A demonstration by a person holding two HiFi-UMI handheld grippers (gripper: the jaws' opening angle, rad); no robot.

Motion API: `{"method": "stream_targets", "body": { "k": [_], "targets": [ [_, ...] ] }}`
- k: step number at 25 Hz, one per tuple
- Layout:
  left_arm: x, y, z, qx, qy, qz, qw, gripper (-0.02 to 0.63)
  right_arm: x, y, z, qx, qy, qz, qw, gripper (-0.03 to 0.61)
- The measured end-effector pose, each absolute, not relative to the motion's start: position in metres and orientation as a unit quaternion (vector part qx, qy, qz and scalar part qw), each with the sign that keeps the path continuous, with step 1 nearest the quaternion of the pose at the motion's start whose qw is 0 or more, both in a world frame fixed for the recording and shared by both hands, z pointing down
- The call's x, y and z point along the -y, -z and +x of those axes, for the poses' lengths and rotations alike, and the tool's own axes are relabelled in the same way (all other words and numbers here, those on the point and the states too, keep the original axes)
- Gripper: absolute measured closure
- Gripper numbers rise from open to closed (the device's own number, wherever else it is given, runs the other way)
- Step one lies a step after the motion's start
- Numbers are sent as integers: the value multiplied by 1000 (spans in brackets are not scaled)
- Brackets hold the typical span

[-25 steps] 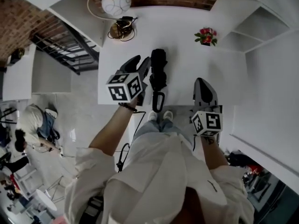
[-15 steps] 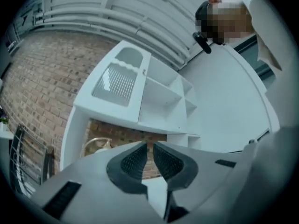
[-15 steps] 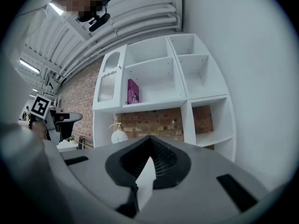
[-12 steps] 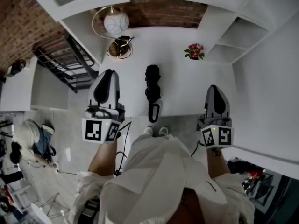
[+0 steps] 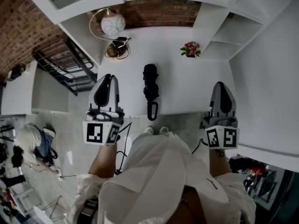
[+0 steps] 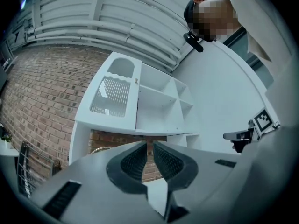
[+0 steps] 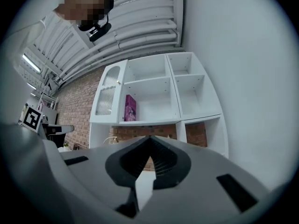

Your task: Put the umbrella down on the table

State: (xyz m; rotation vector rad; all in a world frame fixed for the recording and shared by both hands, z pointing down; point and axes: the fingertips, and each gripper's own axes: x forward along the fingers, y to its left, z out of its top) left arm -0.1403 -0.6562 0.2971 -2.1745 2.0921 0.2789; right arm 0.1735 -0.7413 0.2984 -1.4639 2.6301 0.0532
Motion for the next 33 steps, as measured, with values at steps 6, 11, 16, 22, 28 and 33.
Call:
{"method": "stream_targets", "body": {
  "k": [6,11,16,22,28,33],
  "targets": [
    [656,-296,-133,-691,-85,-715,55,552,740,-305,187,-865,-9,-497,65,561],
    [658,-299,-129,-693,-83,-715,47,554,740,-305,191,-863,-7,-500,66,561],
    [662,-304,-124,-692,-72,-717,34,552,740,-305,193,-863,-5,-501,66,561],
    [667,-308,-122,-694,-65,-716,23,552,743,-306,193,-863,-6,-500,65,561],
    [671,-311,-122,-695,-59,-717,21,554,747,-310,190,-864,-4,-499,63,561],
    [675,-314,-123,-694,-59,-717,20,552,752,-313,187,-865,-2,-498,61,561]
  ]
}}
